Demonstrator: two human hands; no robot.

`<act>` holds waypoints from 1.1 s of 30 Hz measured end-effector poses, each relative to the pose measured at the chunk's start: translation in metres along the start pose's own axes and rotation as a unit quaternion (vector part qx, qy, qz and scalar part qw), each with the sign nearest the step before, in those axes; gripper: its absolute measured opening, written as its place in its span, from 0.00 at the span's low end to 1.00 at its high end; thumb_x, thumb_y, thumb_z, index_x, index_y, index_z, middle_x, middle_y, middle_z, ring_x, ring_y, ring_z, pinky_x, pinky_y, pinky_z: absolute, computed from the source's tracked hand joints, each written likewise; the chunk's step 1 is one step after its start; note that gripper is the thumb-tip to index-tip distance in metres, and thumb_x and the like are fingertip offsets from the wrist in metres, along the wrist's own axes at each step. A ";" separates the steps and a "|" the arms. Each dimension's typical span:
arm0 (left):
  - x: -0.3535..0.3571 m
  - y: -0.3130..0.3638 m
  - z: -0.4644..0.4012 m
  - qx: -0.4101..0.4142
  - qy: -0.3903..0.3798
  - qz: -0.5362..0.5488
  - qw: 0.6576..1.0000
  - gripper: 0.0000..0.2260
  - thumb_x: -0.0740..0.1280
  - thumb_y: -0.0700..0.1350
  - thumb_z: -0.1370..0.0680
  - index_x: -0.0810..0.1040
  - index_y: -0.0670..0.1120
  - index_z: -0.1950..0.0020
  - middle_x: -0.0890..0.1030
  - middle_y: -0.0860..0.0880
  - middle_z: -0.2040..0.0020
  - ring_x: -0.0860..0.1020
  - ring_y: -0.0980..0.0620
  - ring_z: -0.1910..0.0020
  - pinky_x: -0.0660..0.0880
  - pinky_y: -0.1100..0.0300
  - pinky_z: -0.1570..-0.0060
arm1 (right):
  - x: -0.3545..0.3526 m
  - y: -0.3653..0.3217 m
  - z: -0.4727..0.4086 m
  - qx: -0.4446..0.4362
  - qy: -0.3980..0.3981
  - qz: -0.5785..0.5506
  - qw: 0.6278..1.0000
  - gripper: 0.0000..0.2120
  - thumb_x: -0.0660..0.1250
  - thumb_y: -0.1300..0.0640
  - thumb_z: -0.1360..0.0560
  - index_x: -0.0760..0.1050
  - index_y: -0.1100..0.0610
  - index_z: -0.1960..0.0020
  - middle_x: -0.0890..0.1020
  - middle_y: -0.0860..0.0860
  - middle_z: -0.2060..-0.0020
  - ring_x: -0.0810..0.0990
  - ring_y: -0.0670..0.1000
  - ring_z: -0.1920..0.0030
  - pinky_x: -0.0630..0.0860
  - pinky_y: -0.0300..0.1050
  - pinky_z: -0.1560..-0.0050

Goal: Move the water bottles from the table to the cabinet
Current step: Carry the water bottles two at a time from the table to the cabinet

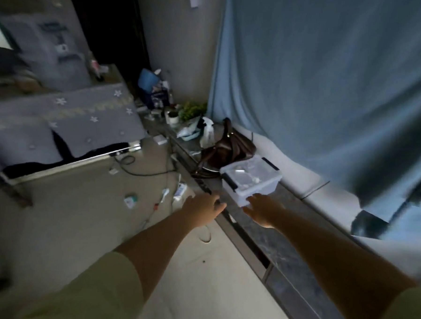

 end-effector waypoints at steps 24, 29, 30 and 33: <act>-0.106 -0.493 0.298 -0.435 0.086 0.033 0.896 0.27 0.51 0.62 0.19 0.61 0.49 0.24 0.69 0.44 0.28 0.67 0.43 0.30 0.65 0.47 0.32 | 0.002 -0.629 -0.097 -0.412 0.000 0.121 0.903 0.25 0.52 0.42 0.18 0.63 0.55 0.26 0.70 0.57 0.31 0.72 0.58 0.33 0.71 0.55 0.35; -0.119 -0.528 0.340 -0.493 0.116 0.056 0.860 0.25 0.52 0.61 0.19 0.64 0.50 0.26 0.75 0.45 0.34 0.73 0.43 0.35 0.69 0.48 0.36 | 0.008 -0.707 -0.106 -0.464 -0.016 0.142 0.874 0.26 0.51 0.41 0.18 0.65 0.56 0.28 0.71 0.58 0.33 0.71 0.59 0.33 0.71 0.54 0.34; -0.118 -0.532 0.351 -0.505 0.118 0.061 0.853 0.24 0.53 0.61 0.19 0.65 0.50 0.27 0.75 0.45 0.35 0.74 0.43 0.36 0.70 0.49 0.36 | 0.014 -0.720 -0.105 -0.475 -0.020 0.147 0.868 0.26 0.51 0.41 0.18 0.66 0.56 0.28 0.72 0.59 0.34 0.72 0.59 0.34 0.71 0.54 0.34; -0.119 -0.550 0.386 -0.545 0.129 0.072 0.825 0.23 0.54 0.61 0.19 0.68 0.50 0.30 0.75 0.46 0.34 0.74 0.44 0.37 0.69 0.50 0.38 | 0.025 -0.760 -0.095 -0.508 -0.022 0.156 0.847 0.27 0.51 0.41 0.18 0.65 0.57 0.28 0.72 0.58 0.33 0.72 0.58 0.34 0.70 0.52 0.35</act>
Point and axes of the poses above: each hand's wrist, its own z-axis away from the middle knuckle, its own x-axis out of the palm, y = z × x, the point moved 9 cm from there along -z, towards the middle knuckle
